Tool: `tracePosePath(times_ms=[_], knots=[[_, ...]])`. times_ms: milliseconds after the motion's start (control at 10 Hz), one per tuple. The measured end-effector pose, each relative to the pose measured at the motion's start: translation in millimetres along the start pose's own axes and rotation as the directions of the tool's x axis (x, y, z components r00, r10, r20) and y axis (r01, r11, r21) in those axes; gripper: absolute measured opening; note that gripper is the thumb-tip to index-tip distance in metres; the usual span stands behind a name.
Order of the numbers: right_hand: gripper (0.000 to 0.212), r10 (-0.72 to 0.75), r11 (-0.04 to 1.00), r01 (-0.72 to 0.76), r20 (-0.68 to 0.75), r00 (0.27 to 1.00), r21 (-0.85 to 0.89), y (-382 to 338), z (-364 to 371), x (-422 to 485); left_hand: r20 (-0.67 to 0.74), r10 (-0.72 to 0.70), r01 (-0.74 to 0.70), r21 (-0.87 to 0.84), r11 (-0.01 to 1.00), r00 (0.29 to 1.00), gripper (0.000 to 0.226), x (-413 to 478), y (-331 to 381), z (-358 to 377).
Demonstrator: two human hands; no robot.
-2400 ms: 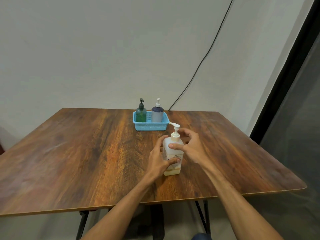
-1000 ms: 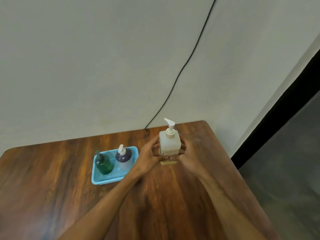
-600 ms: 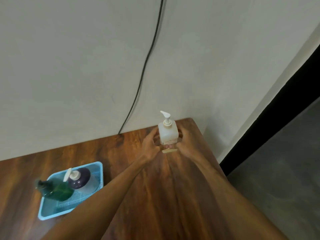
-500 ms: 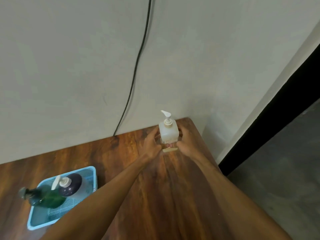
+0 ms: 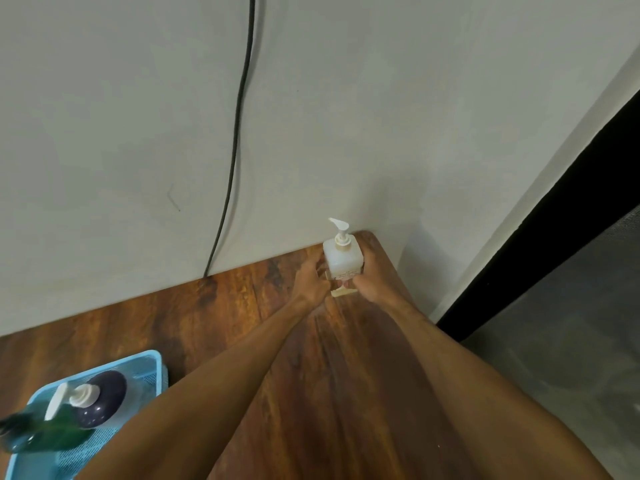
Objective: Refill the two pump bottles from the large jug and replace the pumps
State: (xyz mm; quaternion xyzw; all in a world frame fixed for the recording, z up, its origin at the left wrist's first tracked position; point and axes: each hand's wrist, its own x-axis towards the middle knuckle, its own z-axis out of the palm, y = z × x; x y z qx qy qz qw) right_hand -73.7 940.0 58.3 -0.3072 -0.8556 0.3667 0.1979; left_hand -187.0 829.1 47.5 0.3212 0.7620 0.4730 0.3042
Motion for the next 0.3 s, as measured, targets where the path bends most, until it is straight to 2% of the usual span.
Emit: tracePosePath(times_ms=[200,300], knots=[[0.072,-0.002,0.996,0.001,0.017,1.000,0.094,4.1,0.8,-4.6,0.063,-0.033,0.029,0.056,0.998,0.997,0.095,-10.7,-3.1,-14.9],[0.078,0.016,0.986,-0.019,0.020,1.000,0.167,0.4,0.1,-16.2,0.036,-0.033,0.029,0.127,0.992,0.999,0.093,-34.2,1.4,-34.1]])
